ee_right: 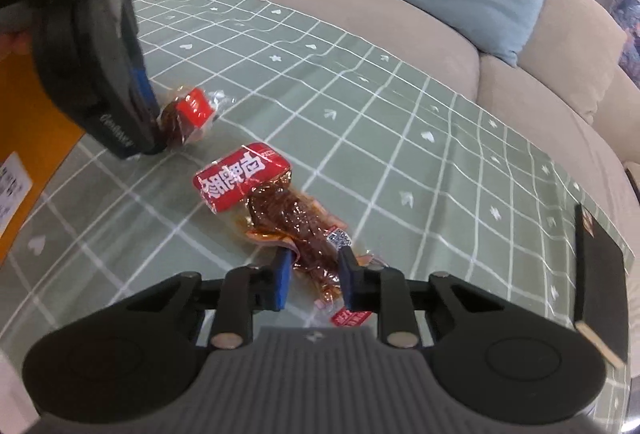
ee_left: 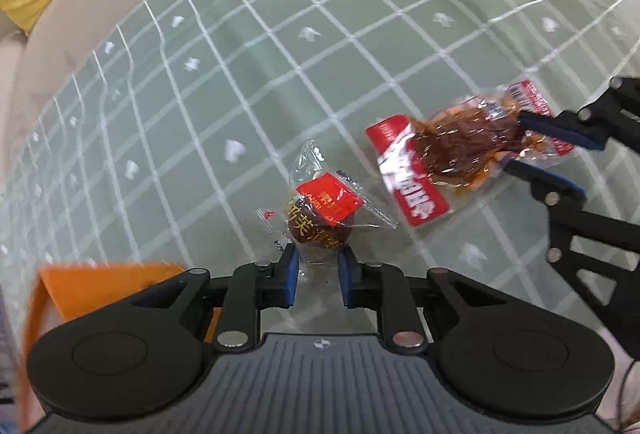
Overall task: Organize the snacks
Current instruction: 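Grasp the wrapped candy with the left gripper while the right gripper grasps the red braised snack packet, then carry the candy and red packet over the orange box with both grippers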
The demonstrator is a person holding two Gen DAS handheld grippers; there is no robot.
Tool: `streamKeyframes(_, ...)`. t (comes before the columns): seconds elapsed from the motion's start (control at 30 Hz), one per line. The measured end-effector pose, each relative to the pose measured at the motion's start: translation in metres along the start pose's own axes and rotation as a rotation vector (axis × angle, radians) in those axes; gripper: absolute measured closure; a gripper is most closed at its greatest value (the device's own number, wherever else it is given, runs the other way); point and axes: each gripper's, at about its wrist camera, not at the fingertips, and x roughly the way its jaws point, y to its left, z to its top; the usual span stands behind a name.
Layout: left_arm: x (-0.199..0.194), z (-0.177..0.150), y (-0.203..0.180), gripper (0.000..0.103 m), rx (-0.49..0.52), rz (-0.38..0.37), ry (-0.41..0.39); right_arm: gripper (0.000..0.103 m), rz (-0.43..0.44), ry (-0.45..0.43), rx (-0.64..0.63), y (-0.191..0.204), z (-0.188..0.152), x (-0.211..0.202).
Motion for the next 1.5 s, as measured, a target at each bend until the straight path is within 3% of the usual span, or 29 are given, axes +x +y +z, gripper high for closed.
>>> streamKeyframes(0.2,-0.014,-0.029,-0.023,0.082,-0.106,-0.081,-0.006,0.088,0.012,0.033,0.123,-0.007,-0.013,-0.030)
streamKeyframes(0.37,-0.034,-0.053,-0.031,0.082,-0.193,-0.148,-0.070,0.091,0.038,0.035,0.243,-0.013,-0.026,-0.056)
streamKeyframes(0.43,-0.039,-0.058,-0.034,0.082,-0.213,-0.165,-0.097,0.095,0.049,0.022,0.286,-0.015,-0.031,-0.068)
streamKeyframes(0.47,-0.044,-0.062,-0.037,0.082,-0.224,-0.170,-0.109,0.103,0.056,0.017,0.311,-0.017,-0.032,-0.072)
streamKeyframes(0.9,-0.072,-0.112,-0.064,0.082,-0.333,-0.280,-0.261,0.103,0.232,0.006,0.635,-0.027,-0.075,-0.117)
streamKeyframes(1.3,-0.079,-0.162,-0.086,0.082,-0.387,-0.335,-0.347,0.103,0.319,0.003,0.792,-0.014,-0.116,-0.145)
streamKeyframes(1.5,-0.090,-0.184,-0.088,0.082,-0.414,-0.316,-0.403,0.103,0.349,-0.014,0.833,-0.012,-0.123,-0.156)
